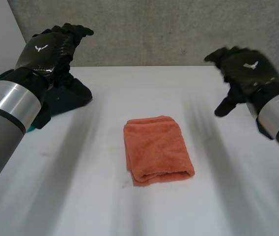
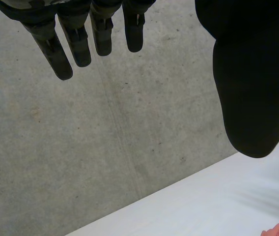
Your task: Fold the laundry.
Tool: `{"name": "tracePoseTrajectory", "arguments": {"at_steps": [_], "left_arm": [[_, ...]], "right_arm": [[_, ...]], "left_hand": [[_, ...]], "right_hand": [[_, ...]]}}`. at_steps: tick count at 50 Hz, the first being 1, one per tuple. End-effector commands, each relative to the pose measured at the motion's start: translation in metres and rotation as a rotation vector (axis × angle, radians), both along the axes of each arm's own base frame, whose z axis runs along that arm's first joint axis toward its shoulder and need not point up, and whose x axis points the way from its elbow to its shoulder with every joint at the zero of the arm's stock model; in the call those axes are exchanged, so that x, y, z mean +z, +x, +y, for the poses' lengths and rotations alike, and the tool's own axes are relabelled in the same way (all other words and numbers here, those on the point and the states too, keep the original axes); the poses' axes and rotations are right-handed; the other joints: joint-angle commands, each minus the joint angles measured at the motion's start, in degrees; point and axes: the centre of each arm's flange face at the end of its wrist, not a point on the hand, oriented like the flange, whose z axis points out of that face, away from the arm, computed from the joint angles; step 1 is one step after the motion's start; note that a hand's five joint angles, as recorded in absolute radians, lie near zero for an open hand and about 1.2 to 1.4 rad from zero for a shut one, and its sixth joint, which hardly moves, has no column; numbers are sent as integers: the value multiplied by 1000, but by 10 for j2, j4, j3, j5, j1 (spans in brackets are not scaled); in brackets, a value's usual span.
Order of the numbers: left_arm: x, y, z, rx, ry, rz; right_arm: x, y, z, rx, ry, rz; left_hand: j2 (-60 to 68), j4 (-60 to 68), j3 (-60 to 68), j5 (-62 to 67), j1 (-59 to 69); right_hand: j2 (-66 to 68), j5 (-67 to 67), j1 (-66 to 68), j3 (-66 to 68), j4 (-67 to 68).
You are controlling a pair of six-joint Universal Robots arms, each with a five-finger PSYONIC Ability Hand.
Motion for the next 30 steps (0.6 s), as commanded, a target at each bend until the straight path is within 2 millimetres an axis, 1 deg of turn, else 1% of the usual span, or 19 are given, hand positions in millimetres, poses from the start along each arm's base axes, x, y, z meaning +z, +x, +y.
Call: {"name": "tracePoseTrajectory", "arguments": {"at_steps": [1,2,5,6,7,10,12,14,18,21,22,25,30], "left_arm": [[-1,-1,-1,-2,3,-2],[-1,-1,-1,-2,3,-2],[-2,-1,0,-5,4,-2],[-2,-1,0,-5,7,-4],[-2,-1,0,-5,7,-4],[-3,-3,1,-10,7,-3],[-3,-4,2,-14,9,-4],[-3,-3,2,-13,9,-4],[-5,-4,1,-15,14,-7],[-6,-4,1,-15,17,-8],[-7,-4,1,-15,18,-9],[-9,-5,0,-16,24,-11],[-15,-8,0,-34,41,-22]], "right_arm": [[-50,33,42,178,104,121],[-71,40,48,207,142,163],[-101,51,56,250,185,195],[-114,56,58,265,193,203],[-120,59,60,272,191,205],[-131,64,59,257,156,198],[-134,66,56,242,136,191],[-146,70,52,230,119,200],[-157,77,49,233,97,213],[-161,79,47,238,82,233],[-167,79,46,242,81,258],[-173,80,45,247,81,281],[-173,77,44,241,91,289]], "left_hand": [[-18,-16,-20,-25,-19],[-18,-16,-20,-25,-19],[-18,-16,-20,-25,-19],[-18,-16,-20,-25,-19],[-18,-16,-20,-25,-19],[-18,-16,-20,-25,-19],[-18,-16,-20,-25,-19],[-18,-16,-20,-25,-19],[-18,-16,-20,-25,-19],[-18,-16,-20,-25,-19],[-18,-16,-20,-25,-19],[-14,-13,-17,-21,-16],[4,6,1,-3,3]], "right_hand": [[-27,-36,-15,-22,-36],[-27,-36,-15,-22,-36],[-27,-36,-15,-22,-36],[-27,-36,-15,-22,-36],[-27,-36,-15,-22,-36],[-27,-36,-15,-22,-36],[-27,-36,-15,-22,-36],[-27,-36,-15,-22,-36],[-27,-36,-15,-22,-36],[-27,-36,-15,-22,-36],[-27,-36,-15,-22,-36],[-27,-36,-15,-22,-36],[-27,-36,-15,-22,-36]]}}
